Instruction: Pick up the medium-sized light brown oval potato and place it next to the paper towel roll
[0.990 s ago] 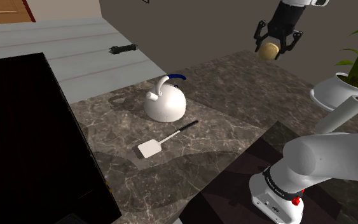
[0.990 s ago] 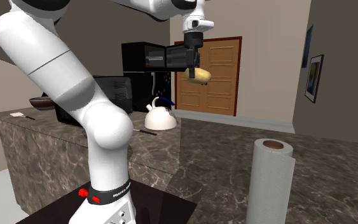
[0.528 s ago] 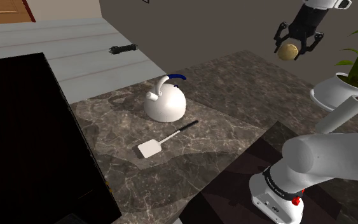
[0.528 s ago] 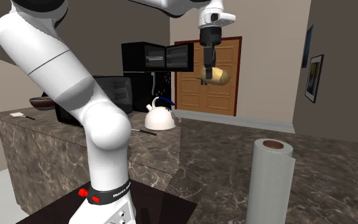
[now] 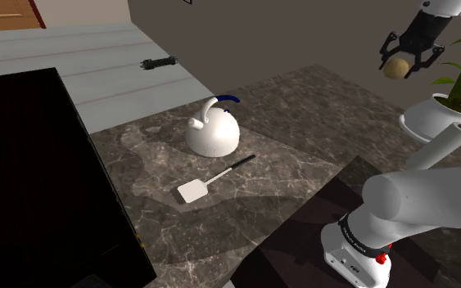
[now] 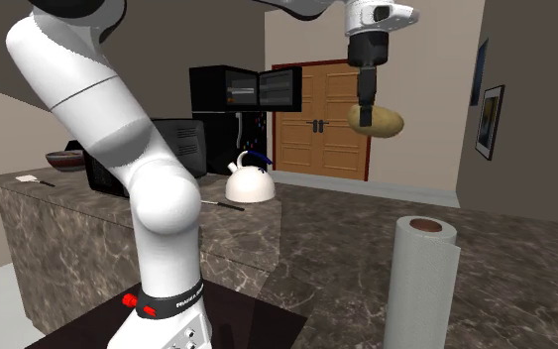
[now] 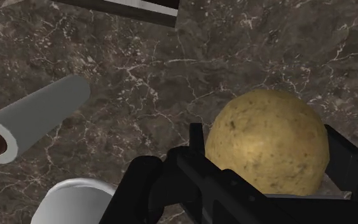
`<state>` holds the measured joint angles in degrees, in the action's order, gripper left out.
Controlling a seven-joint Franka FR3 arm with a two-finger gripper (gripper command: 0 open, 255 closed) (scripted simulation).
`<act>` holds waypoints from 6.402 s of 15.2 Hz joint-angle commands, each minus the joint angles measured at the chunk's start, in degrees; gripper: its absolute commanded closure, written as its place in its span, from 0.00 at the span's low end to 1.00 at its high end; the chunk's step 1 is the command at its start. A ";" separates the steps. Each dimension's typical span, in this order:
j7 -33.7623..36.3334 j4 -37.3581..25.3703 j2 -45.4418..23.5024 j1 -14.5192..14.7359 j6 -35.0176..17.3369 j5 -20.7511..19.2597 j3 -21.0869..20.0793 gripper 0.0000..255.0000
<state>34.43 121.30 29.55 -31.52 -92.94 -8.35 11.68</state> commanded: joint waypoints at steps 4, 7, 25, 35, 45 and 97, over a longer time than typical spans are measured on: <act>-7.47 -4.24 -4.36 -1.76 -0.98 -1.58 5.91 1.00; -11.87 -7.55 -7.81 -2.59 -1.59 -1.75 9.36 1.00; -33.64 -25.45 -30.27 -8.01 -5.54 6.94 23.91 1.00; -33.27 -17.37 -29.90 -7.95 -13.31 6.67 23.85 1.00; -33.59 -10.79 -31.08 -8.11 -20.86 7.35 23.98 1.00; -35.59 -2.20 -36.07 -8.48 -33.50 10.83 24.01 0.00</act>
<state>-1.18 119.11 -6.54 -40.00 -126.46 2.50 35.68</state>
